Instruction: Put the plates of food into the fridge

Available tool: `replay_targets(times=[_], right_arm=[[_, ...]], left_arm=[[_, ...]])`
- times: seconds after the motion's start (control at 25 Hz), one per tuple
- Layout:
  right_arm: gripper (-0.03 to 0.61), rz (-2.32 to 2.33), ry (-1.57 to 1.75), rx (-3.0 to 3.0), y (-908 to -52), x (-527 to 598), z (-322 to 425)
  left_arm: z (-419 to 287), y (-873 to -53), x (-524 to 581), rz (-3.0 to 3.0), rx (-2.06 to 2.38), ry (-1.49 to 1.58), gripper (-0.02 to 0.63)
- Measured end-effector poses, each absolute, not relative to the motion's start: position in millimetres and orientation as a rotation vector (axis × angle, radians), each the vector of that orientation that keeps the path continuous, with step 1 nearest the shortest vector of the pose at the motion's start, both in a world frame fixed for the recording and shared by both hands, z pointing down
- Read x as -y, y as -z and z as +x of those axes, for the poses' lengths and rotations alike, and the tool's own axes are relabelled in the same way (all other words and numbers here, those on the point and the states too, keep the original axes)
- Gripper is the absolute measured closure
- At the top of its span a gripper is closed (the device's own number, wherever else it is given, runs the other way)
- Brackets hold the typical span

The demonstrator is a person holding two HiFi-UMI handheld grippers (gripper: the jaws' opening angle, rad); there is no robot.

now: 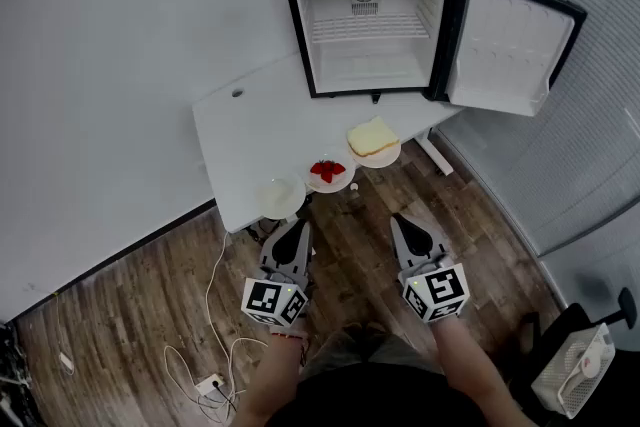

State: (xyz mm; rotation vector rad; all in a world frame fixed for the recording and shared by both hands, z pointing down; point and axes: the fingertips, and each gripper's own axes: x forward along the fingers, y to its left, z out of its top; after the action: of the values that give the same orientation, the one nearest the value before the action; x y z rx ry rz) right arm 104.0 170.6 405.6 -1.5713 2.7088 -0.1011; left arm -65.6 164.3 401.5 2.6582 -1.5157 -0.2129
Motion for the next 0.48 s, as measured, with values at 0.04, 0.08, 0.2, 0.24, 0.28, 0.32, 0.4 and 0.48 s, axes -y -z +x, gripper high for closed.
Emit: replay_targets(times=[0.04, 0.08, 0.2, 0.24, 0.28, 0.32, 0.4, 0.48], right_arm=[[0.575, -1.569, 0.091, -2.713, -405.3, -170.3, 104.4], [0.575, -1.567, 0.083, -2.716, -405.1, -170.0, 105.0], [0.575, -1.570, 0.082, -2.711, -405.6, -169.4, 108.1], [0.575, -1.573, 0.090, -2.705, -406.2, -169.6, 109.1], [0.575, -1.573, 0.097, -2.702, -406.8, -170.2, 110.0], [0.575, -1.570, 0.101, -2.701, -407.3, -170.9, 110.7], [0.575, -1.571, 0.101, -2.699, -408.0, -170.9, 113.3], [0.575, -1.579, 0.105, -2.689, -408.2, -169.5, 116.3]], left_arm=[[-65.8, -400.9, -164.1, 2.660, 1.516, 0.213, 0.600], [-66.0, -400.4, -163.8, 2.662, 1.517, 0.212, 0.598], [-66.4, -399.9, -163.2, 2.663, 1.522, 0.212, 0.598], [-66.6, -400.1, -163.3, 2.661, 1.525, 0.213, 0.598], [-66.8, -400.4, -163.7, 2.659, 1.529, 0.212, 0.598], [-66.9, -400.8, -164.3, 2.656, 1.534, 0.212, 0.598], [-65.9, -400.8, -164.8, 2.651, 1.542, 0.214, 0.600], [-64.6, -400.5, -164.2, 2.647, 1.551, 0.218, 0.598]])
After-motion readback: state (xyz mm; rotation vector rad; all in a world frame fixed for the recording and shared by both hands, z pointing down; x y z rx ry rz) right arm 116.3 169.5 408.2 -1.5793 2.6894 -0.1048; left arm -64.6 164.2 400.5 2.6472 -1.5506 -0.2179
